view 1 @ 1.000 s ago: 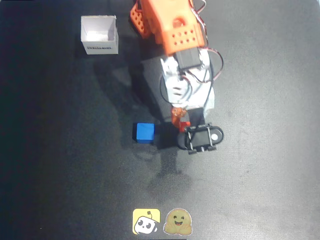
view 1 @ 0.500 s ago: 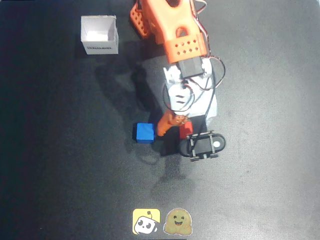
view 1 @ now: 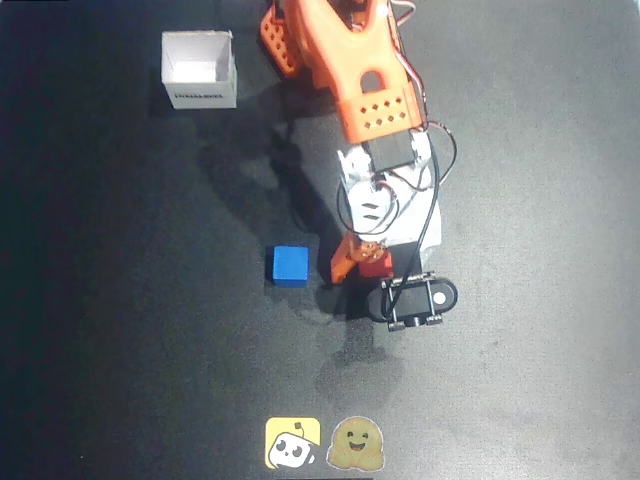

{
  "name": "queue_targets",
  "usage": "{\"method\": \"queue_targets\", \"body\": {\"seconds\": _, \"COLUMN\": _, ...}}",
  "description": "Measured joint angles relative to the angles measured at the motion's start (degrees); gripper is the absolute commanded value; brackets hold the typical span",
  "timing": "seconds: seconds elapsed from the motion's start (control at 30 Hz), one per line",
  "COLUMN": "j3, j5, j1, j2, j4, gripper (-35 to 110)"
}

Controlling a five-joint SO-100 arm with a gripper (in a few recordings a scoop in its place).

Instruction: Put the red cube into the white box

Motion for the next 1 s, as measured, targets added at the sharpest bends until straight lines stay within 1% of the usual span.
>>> {"method": "queue_targets", "body": {"seconds": 0.1, "j3": 0.53, "j5": 0.0, "j1": 0.0, "j2": -0.7, "j4": -0.97, "gripper": 14}}
{"method": "queue_targets", "body": {"seconds": 0.17, "j3": 0.62, "j5": 0.0, "j1": 0.0, "j2": -1.32, "j4": -1.14, "gripper": 1}}
{"method": "queue_targets", "body": {"seconds": 0.43, "j3": 1.05, "j5": 0.0, "j1": 0.26, "j2": -1.49, "j4": -1.85, "gripper": 0}}
{"method": "queue_targets", "body": {"seconds": 0.5, "j3": 1.05, "j5": 0.53, "j1": 1.14, "j2": -1.41, "j4": -0.35, "gripper": 0}}
{"method": "queue_targets", "body": {"seconds": 0.63, "j3": -0.18, "j5": 3.6, "j1": 3.34, "j2": 2.29, "j4": 8.35, "gripper": 0}}
{"method": "queue_targets", "body": {"seconds": 0.77, "j3": -1.67, "j5": 7.12, "j1": 7.91, "j2": 12.04, "j4": 19.78, "gripper": 0}}
{"method": "queue_targets", "body": {"seconds": 0.9, "j3": -2.2, "j5": 10.11, "j1": 15.12, "j2": 23.2, "j4": 31.38, "gripper": 0}}
{"method": "queue_targets", "body": {"seconds": 1.0, "j3": -2.29, "j5": 10.46, "j1": 23.12, "j2": 31.73, "j4": 39.11, "gripper": 0}}
